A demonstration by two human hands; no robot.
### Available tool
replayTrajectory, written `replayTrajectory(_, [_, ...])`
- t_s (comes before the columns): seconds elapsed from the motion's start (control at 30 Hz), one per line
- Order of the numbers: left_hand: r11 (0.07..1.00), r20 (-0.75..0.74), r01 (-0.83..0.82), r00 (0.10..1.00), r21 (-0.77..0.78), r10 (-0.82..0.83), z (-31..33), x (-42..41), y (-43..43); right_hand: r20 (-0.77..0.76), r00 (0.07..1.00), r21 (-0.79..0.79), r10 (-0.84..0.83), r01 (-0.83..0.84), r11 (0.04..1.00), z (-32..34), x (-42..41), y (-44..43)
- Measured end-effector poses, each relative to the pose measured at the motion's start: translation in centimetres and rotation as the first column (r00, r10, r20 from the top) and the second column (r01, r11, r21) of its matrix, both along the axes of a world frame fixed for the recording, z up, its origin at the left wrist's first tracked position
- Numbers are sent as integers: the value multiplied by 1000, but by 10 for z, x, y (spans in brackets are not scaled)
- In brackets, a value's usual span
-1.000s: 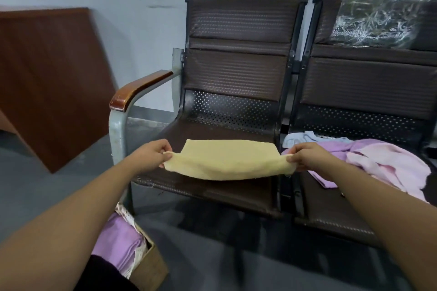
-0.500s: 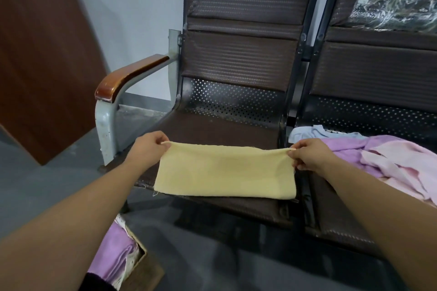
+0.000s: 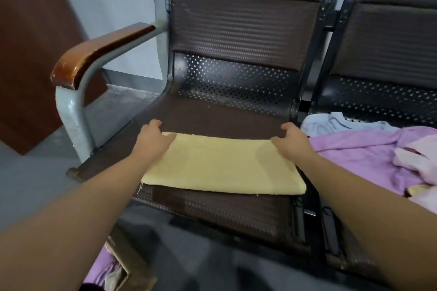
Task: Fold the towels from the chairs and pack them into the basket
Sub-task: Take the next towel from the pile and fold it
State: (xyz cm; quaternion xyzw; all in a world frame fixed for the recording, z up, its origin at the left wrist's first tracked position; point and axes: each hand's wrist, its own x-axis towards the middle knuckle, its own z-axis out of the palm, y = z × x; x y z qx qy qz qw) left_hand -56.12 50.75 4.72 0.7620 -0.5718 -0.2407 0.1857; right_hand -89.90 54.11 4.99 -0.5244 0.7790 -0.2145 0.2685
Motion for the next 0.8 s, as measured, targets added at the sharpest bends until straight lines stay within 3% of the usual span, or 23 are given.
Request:
replayTrajectory(0.23, [974, 202, 12, 978, 225, -59, 0, 4, 18, -199, 875, 47, 442, -442, 896, 4, 84, 32])
replayTrajectory(0.47, [951, 88, 41, 994, 305, -71, 16, -6, 41, -275, 732, 247, 623, -573, 782, -14, 112, 68])
replayTrajectory(0.63, [985, -82, 69, 995, 155, -57, 26, 2, 53, -261, 696, 253, 669, -619, 743, -20, 108, 77])
replayTrajectory(0.8, [990, 13, 127, 992, -55, -127, 46, -10, 62, -184, 731, 248, 657, -613, 750, -8, 115, 82])
